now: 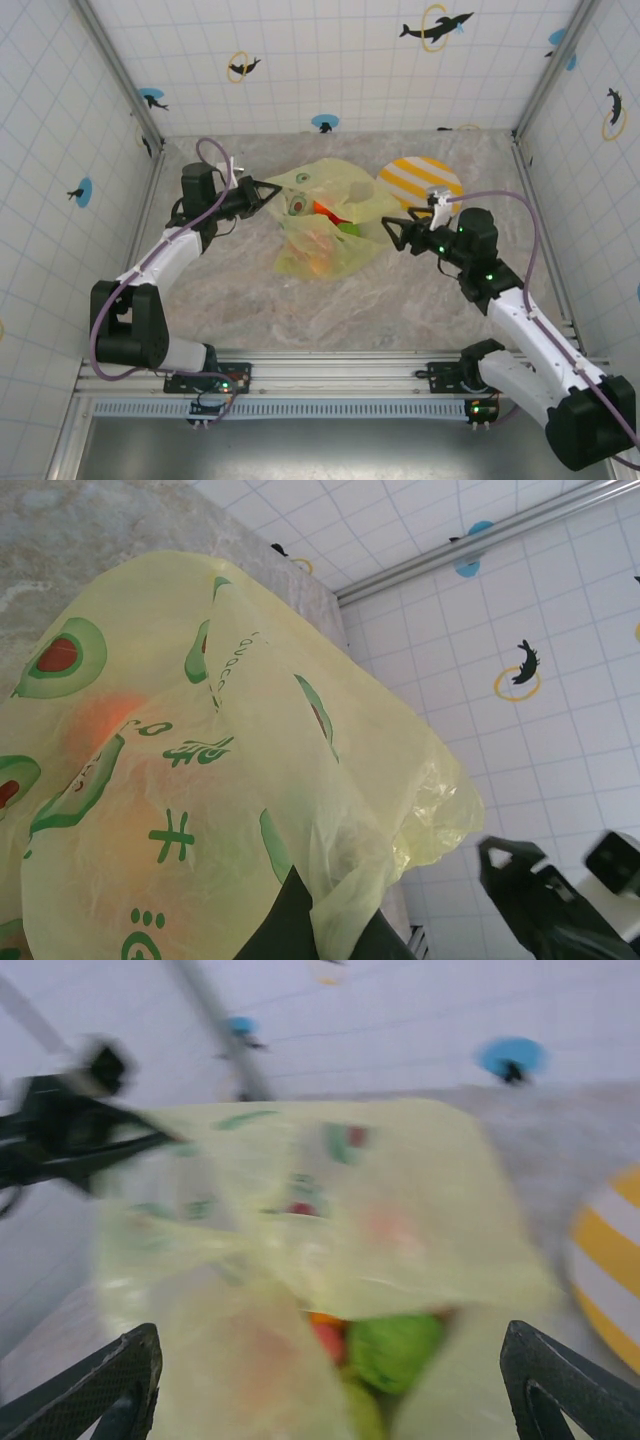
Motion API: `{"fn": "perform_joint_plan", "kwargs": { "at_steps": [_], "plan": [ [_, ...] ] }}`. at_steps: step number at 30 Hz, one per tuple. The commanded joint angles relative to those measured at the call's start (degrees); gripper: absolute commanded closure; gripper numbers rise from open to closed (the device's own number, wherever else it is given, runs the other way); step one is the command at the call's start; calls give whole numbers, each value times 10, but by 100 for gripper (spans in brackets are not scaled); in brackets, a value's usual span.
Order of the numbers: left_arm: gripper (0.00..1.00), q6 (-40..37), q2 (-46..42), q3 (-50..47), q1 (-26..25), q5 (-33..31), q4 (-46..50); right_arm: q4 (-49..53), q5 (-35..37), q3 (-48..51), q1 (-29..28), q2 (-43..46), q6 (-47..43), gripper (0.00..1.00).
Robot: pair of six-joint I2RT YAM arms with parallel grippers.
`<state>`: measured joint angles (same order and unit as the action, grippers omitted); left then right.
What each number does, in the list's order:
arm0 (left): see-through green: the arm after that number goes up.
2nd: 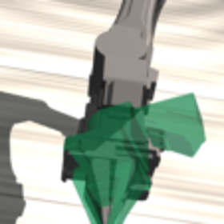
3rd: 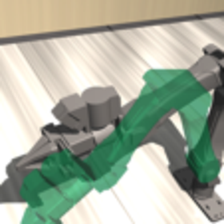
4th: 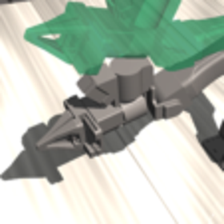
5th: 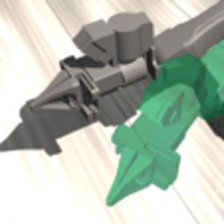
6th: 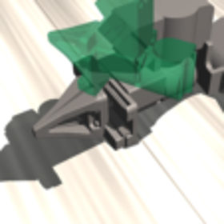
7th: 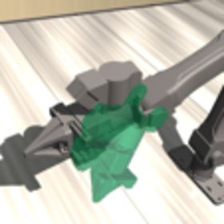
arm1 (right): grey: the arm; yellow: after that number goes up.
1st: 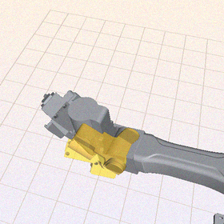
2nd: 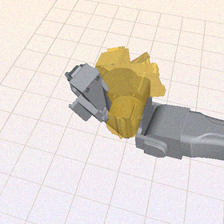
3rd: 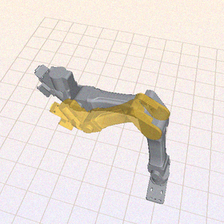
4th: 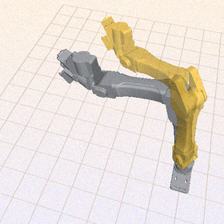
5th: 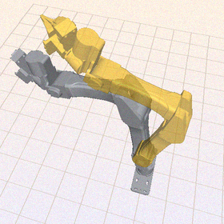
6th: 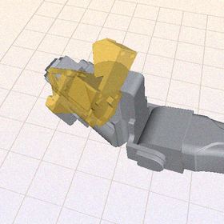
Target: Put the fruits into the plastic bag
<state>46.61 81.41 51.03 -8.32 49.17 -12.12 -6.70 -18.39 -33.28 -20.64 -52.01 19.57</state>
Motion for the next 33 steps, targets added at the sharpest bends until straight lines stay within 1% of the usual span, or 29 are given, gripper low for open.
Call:
{"fn": "perform_joint_plan", "kwargs": {
  "at_steps": [1, 2, 6, 10, 12, 13, 15, 19, 22, 25, 27, 30, 32, 33],
  "plan": [
    [100, 7, 2, -9, -3, -2, -7, 49, 102, 18, 26, -49, 71, 12],
    [100, 6, 1, -9, -3, -3, -7, 35, 87, 23, 28, -67, 84, 12],
    [100, 6, 2, -10, -3, -3, -6, -75, -5, 42, 28, -150, 155, 14],
    [100, 2, 5, -8, -3, -2, -6, -134, -26, 50, 29, -214, 194, 19],
    [100, -5, 13, -3, -4, -5, 5, -144, -31, 43, 33, -240, 202, 24],
    [100, -2, 18, -4, -3, -2, 7, -154, -60, 41, 32, -253, 205, 28],
    [100, 10, 19, -6, -3, 6, -6, -178, -72, 50, 27, -272, 215, 36],
    [100, 4, 16, -8, -3, -3, -4, -236, -88, 80, 21, -284, 247, 51],
    [100, 10, 15, -8, -3, 4, -7, -229, -83, 79, 17, -278, 242, 62],
    [100, 9, 10, -8, -4, 0, -7, -192, -69, 62, 11, -262, 224, 74],
    [100, 6, 5, -8, -4, -4, -7, -156, -45, 45, 0, -246, 202, 84],
    [100, 4, 2, -5, -5, -10, -2, -116, -14, 18, -17, -226, 180, 95],
    [100, 4, -1, 0, -7, -13, 3, -96, -6, -3, -31, -217, 171, 100],
    [100, 6, -4, 2, -7, -14, 7, -88, -6, -17, -38, -213, 167, 100]
  ]
}}
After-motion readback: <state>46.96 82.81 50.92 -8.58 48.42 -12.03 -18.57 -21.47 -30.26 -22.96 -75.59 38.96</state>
